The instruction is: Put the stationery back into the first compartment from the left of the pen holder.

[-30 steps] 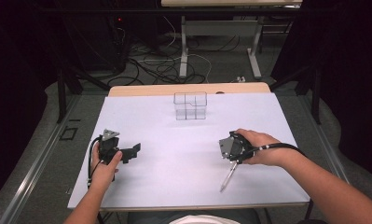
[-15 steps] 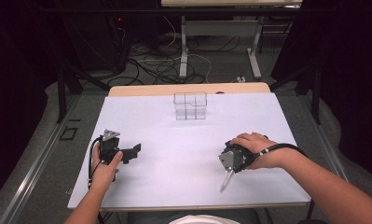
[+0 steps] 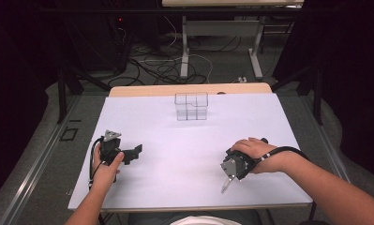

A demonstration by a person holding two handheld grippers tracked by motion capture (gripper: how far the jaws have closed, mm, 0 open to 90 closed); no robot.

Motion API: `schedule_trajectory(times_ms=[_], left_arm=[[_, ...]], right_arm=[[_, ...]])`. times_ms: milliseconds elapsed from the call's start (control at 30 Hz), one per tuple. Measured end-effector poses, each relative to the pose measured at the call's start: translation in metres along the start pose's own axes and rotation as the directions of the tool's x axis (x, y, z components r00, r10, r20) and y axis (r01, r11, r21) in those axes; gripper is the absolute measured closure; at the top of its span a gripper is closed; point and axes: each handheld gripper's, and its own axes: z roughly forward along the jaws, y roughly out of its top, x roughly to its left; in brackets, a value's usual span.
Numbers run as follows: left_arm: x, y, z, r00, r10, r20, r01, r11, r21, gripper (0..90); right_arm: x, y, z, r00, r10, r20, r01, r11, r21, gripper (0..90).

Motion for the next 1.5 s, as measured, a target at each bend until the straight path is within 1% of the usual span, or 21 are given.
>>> schedule_trajectory(times_ms=[133, 200, 233, 267, 300, 367, 400, 467, 500, 700, 767, 833, 900, 933, 1033, 1067, 1100, 1133, 1233, 1267, 1500], left_arm=[[0.000, 0.000, 0.000, 1.0000, 0.000, -0.001, 0.000, 1.0000, 0.001, 0.1], [0.000, 0.000, 0.000, 1.0000, 0.001, -0.002, -0.001, 1.0000, 0.002, 0.1], [0.000, 0.000, 0.000, 1.0000, 0.001, -0.002, -0.001, 1.0000, 0.002, 0.1], [0.000, 0.000, 0.000, 1.0000, 0.001, -0.002, -0.001, 1.0000, 0.001, 0.1], [0.000, 0.000, 0.000, 1.0000, 0.002, -0.003, -0.002, 1.0000, 0.001, 0.1], [0.000, 0.000, 0.000, 1.0000, -0.001, -0.005, 0.001, 1.0000, 0.002, 0.1], [0.000, 0.000, 0.000, 1.0000, -0.005, -0.006, 0.005, 1.0000, 0.001, 0.1], [0.000, 0.000, 0.000, 0.9999, -0.012, -0.004, 0.012, 0.9999, -0.001, 0.1], [0.000, 0.000, 0.000, 0.9999, -0.011, -0.005, 0.011, 0.9999, -0.001, 0.1], [0.000, 0.000, 0.000, 0.9999, -0.010, -0.005, 0.010, 1.0000, 0.000, 0.1], [0.000, 0.000, 0.000, 0.9999, -0.009, -0.004, 0.009, 1.0000, 0.000, 0.1], [0.000, 0.000, 0.000, 1.0000, -0.008, -0.004, 0.008, 1.0000, 0.000, 0.1], [0.000, 0.000, 0.000, 0.9999, -0.014, -0.006, 0.014, 0.9999, -0.008, 0.1], [0.000, 0.000, 0.000, 0.9999, -0.014, -0.006, 0.014, 0.9999, -0.008, 0.1], [0.000, 0.000, 0.000, 1.0000, -0.008, -0.005, 0.008, 1.0000, -0.001, 0.1], [0.000, 0.000, 0.000, 1.0000, -0.008, -0.005, 0.008, 1.0000, 0.000, 0.1], [0.000, 0.000, 0.000, 1.0000, -0.008, -0.005, 0.008, 1.0000, 0.000, 0.1], [0.001, 0.000, 0.000, 0.9999, -0.008, -0.007, 0.008, 1.0000, -0.004, 0.1], [0.001, 0.000, 0.001, 0.9999, -0.013, -0.010, 0.013, 0.9999, -0.005, 0.1], [0.001, 0.000, 0.001, 0.9999, -0.011, -0.011, 0.011, 0.9999, -0.002, 0.1], [0.001, 0.000, 0.001, 0.9999, -0.002, -0.017, 0.002, 1.0000, 0.002, 0.1]], right_arm=[[0.003, 0.003, 0.003, 0.9989, -0.025, -0.040, 0.025, 1.000, 0.003, 60.5], [0.005, 0.005, 0.003, 0.9982, -0.036, -0.048, 0.037, 0.999, 0.035, 62.2], [0.007, 0.005, 0.006, 0.9980, -0.036, -0.052, 0.037, 0.999, 0.008, 63.1], [0.007, 0.007, 0.004, 0.9962, -0.055, -0.067, 0.058, 0.997, 0.043, 63.6], [0.007, 0.007, 0.006, 0.9944, -0.065, -0.083, 0.067, 0.997, 0.024, 64.0], [0.009, 0.008, 0.007, 0.9938, -0.062, -0.092, 0.065, 0.998, 0.022, 65.1], [0.009, 0.009, 0.007, 0.9953, -0.072, -0.065, 0.073, 0.997, 0.012, 65.7], [0.009, 0.011, 0.007, 0.9927, -0.079, -0.092, 0.081, 0.997, 0.019, 66.4], [0.010, 0.012, 0.008, 0.9939, -0.080, -0.076, 0.082, 0.997, 0.013, 66.5], [0.014, 0.018, 0.012, 0.9878, -0.103, -0.116, 0.106, 0.994, 0.015, 67.7], [0.015, 0.020, 0.011, 0.9862, -0.117, -0.118, 0.122, 0.992, 0.038, 68.3], [0.016, 0.021, 0.013, 0.9846, -0.115, -0.132, 0.118, 0.993, 0.018, 68.6], [0.016, 0.023, 0.013, 0.9831, -0.131, -0.128, 0.136, 0.990, 0.037, 69.0], [0.017, 0.022, 0.015, 0.9844, -0.123, -0.126, 0.125, 0.992, 0.012, 69.5], [0.016, 0.024, 0.015, 0.9781, -0.141, -0.153, 0.148, 0.988, 0.038, 70.8], [0.018, 0.023, 0.022, 0.9795, -0.141, -0.144, 0.138, 0.990, -0.030, 71.4], [0.016, 0.024, 0.019, 0.9762, -0.151, -0.156, 0.156, 0.988, 0.020, 71.6], [0.016, 0.025, 0.019, 0.9764, -0.146, -0.159, 0.152, 0.988, 0.026, 71.6], [0.016, 0.024, 0.021, 0.9740, -0.151, -0.169, 0.156, 0.988, 0.020, 72.1], [0.016, 0.024, 0.022, 0.9758, -0.155, -0.154, 0.159, 0.987, 0.014, 72.3], [0.018, 0.027, 0.026, 0.9673, -0.176, -0.183, 0.186, 0.982, 0.038, 76.8]])
